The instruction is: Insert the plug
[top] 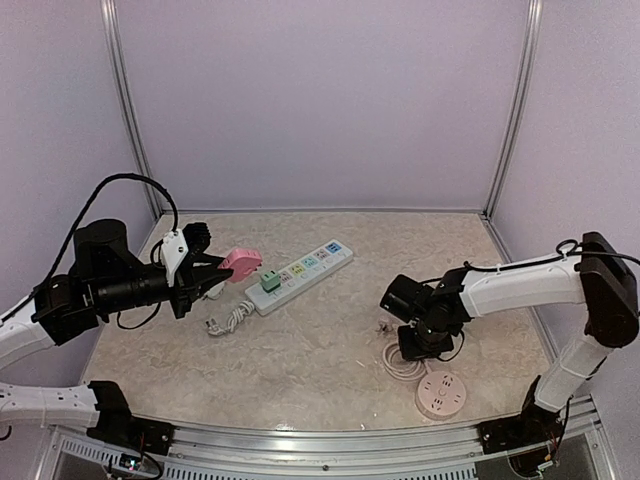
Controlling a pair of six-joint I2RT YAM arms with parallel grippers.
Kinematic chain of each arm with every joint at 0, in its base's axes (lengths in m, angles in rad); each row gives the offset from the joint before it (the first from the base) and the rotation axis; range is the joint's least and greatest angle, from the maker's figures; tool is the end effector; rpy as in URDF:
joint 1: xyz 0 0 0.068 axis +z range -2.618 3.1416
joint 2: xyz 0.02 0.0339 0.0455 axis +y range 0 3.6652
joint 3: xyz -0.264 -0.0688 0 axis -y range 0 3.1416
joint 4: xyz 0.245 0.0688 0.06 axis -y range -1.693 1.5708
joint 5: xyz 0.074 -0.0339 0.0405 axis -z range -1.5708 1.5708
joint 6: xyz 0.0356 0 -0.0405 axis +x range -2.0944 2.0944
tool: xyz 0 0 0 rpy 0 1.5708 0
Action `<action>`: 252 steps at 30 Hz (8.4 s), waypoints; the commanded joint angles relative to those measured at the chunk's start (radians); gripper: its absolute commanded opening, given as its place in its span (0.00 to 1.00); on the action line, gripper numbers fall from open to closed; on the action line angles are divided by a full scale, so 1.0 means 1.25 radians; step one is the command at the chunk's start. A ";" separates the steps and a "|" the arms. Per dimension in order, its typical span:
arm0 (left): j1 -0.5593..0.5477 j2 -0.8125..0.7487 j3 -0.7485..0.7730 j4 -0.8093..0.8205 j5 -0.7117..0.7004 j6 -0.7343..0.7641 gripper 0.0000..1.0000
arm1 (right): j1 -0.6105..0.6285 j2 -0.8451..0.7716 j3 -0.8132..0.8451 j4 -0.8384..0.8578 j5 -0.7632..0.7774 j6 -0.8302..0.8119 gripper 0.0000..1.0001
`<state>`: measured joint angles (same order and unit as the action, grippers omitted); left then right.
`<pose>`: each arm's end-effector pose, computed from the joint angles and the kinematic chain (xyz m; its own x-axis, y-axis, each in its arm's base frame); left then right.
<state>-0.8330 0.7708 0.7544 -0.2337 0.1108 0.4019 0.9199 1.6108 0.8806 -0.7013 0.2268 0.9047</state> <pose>0.1199 -0.1377 0.3263 0.1626 0.3990 -0.9024 0.8083 0.4707 0.3538 0.1689 0.2085 0.1509 -0.9654 -0.0031 -0.2609 0.0045 0.9996 -0.0284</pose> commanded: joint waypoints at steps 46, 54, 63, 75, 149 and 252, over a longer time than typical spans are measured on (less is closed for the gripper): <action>-0.104 0.561 0.391 -0.153 0.121 -0.001 0.00 | -0.120 -0.087 0.166 0.479 -0.805 -0.928 0.49; -0.104 0.568 0.385 -0.119 0.119 -0.007 0.00 | -0.120 -0.047 0.172 0.508 -0.836 -0.900 0.40; -0.103 0.551 0.365 -0.103 0.128 -0.021 0.00 | -0.119 -0.007 0.183 0.559 -0.865 -0.843 0.00; -0.002 0.435 0.263 0.092 0.350 -0.083 0.80 | -0.192 -0.157 0.019 0.730 -0.946 -0.775 0.00; -0.109 0.400 -0.271 0.883 0.028 -0.355 0.00 | -0.003 0.007 -0.162 0.588 -0.201 0.074 0.14; -0.079 0.910 -0.027 0.892 0.434 -0.055 0.00 | 0.053 -0.047 -0.433 1.299 -0.444 -0.593 0.00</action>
<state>-0.9234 1.8900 0.6796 0.8459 0.6994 0.2428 0.9749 1.5433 0.3290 0.8955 -0.3645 0.0547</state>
